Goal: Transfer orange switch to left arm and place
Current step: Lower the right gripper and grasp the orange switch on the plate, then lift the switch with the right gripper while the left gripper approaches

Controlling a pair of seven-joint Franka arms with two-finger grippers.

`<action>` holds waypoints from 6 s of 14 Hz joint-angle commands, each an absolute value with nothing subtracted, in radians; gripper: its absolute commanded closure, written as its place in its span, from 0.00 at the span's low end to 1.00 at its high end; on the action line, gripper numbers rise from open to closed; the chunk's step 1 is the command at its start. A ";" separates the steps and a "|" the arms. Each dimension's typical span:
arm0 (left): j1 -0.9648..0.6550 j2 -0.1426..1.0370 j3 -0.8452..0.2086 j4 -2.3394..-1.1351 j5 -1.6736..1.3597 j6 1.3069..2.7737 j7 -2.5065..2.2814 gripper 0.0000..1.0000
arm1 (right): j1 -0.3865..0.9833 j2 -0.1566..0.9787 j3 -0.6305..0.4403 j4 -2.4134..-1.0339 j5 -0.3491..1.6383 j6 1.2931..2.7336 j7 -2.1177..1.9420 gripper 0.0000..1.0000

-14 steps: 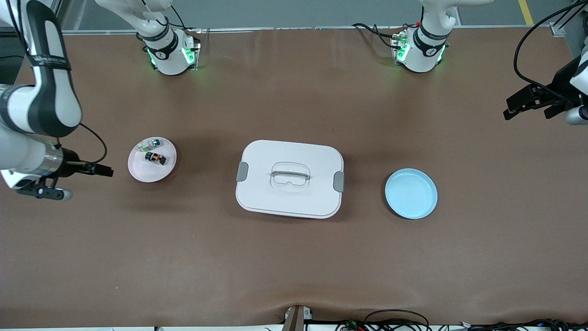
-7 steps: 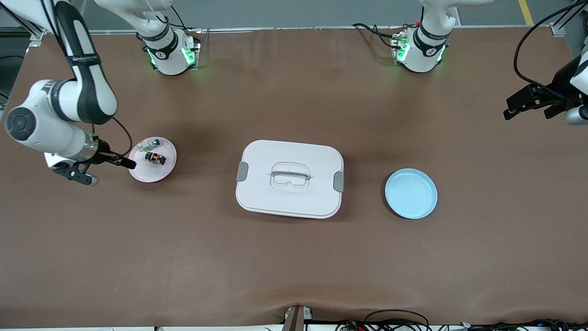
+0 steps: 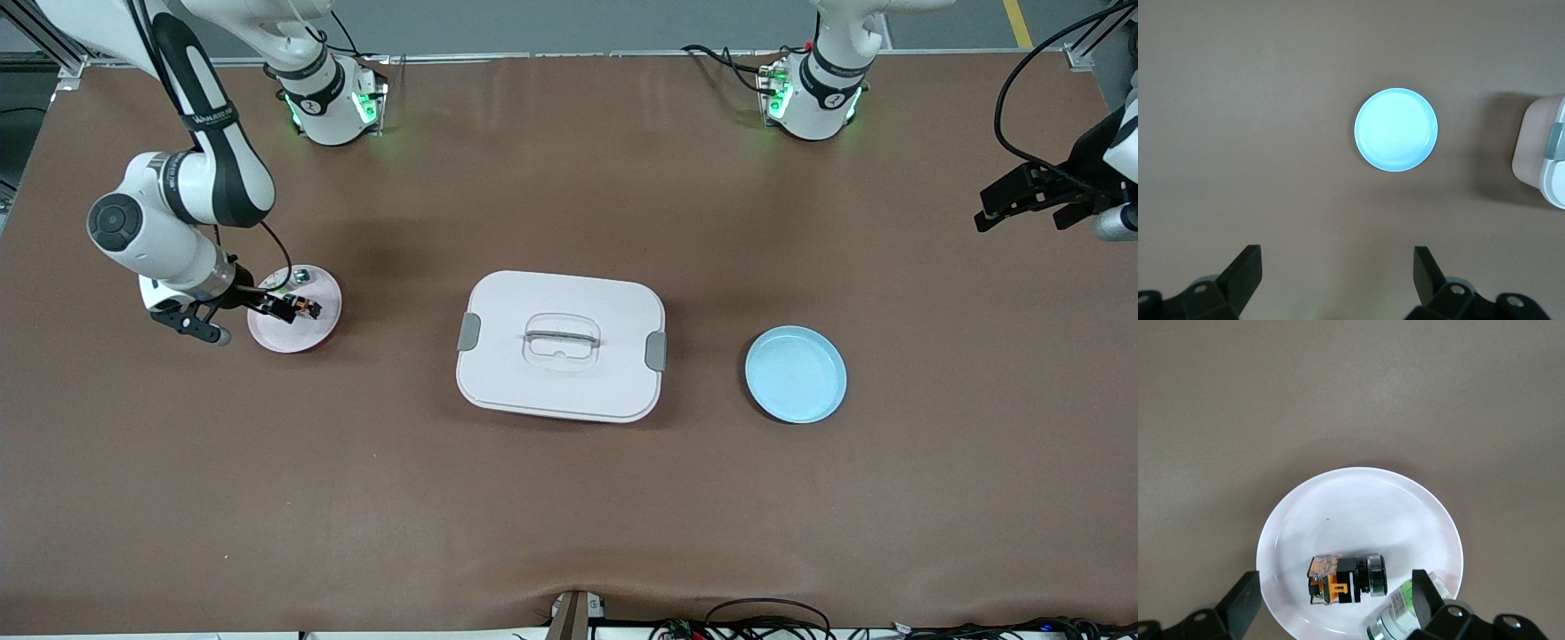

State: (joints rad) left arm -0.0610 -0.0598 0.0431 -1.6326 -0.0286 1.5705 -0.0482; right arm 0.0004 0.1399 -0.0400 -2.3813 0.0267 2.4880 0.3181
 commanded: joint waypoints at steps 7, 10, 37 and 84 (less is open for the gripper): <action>-0.064 -0.052 0.044 -1.611 -0.021 1.554 -0.043 0.00 | 0.005 0.176 -0.043 -2.459 0.026 2.631 0.319 0.00; -0.063 -0.051 0.044 -1.612 -0.021 1.554 -0.043 0.00 | 0.008 0.208 -0.043 -2.457 0.025 2.657 0.319 0.00; -0.068 -0.032 0.038 -1.614 -0.069 1.529 -0.055 0.00 | -0.003 0.293 -0.043 -2.457 0.021 2.697 0.198 0.00; 0.043 -0.014 -0.387 -1.942 -0.953 2.036 -0.075 0.00 | 0.601 0.709 -0.015 -1.089 0.630 2.195 2.065 1.00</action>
